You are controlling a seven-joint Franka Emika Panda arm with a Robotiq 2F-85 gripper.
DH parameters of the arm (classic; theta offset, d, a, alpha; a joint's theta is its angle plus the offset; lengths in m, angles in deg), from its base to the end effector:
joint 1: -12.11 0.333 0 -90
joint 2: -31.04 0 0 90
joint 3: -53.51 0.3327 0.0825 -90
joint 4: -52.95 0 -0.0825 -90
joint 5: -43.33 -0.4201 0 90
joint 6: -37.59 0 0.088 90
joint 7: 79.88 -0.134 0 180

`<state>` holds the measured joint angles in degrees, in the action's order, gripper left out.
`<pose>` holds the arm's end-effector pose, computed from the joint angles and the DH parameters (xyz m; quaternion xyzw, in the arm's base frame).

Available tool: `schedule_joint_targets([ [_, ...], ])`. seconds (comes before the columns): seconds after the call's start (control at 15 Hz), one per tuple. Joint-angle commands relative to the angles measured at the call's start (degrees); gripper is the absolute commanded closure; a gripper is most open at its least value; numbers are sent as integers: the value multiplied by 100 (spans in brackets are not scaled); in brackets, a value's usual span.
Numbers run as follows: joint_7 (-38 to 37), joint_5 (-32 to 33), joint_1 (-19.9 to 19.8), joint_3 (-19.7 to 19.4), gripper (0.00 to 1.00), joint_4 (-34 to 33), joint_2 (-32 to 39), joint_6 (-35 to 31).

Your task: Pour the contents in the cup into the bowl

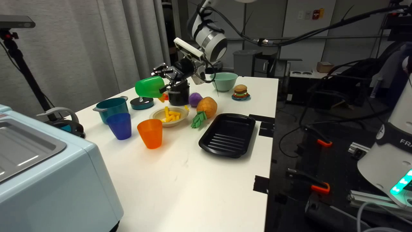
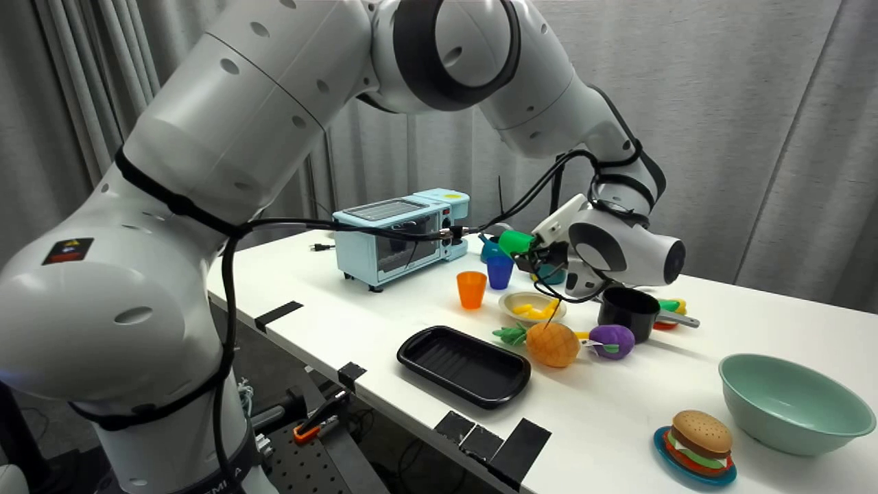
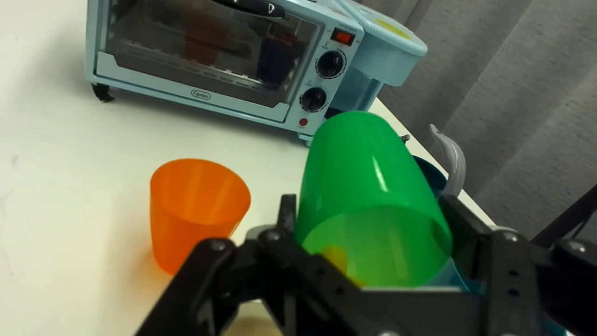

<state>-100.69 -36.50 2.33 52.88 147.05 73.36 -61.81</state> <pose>0.7036 -0.0105 0.1821 -0.6221 0.4855 0.2933 0.5396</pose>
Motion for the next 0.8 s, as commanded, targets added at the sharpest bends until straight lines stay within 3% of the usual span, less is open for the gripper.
schedule_joint_targets([
  [0.0, 22, -482, -119, 18, 50, -206, 153, 394],
  [0.47, 60, -927, -122, -46, 50, -200, 196, 693],
  [0.73, 474, -566, -11, -172, 50, -237, 211, 672],
])
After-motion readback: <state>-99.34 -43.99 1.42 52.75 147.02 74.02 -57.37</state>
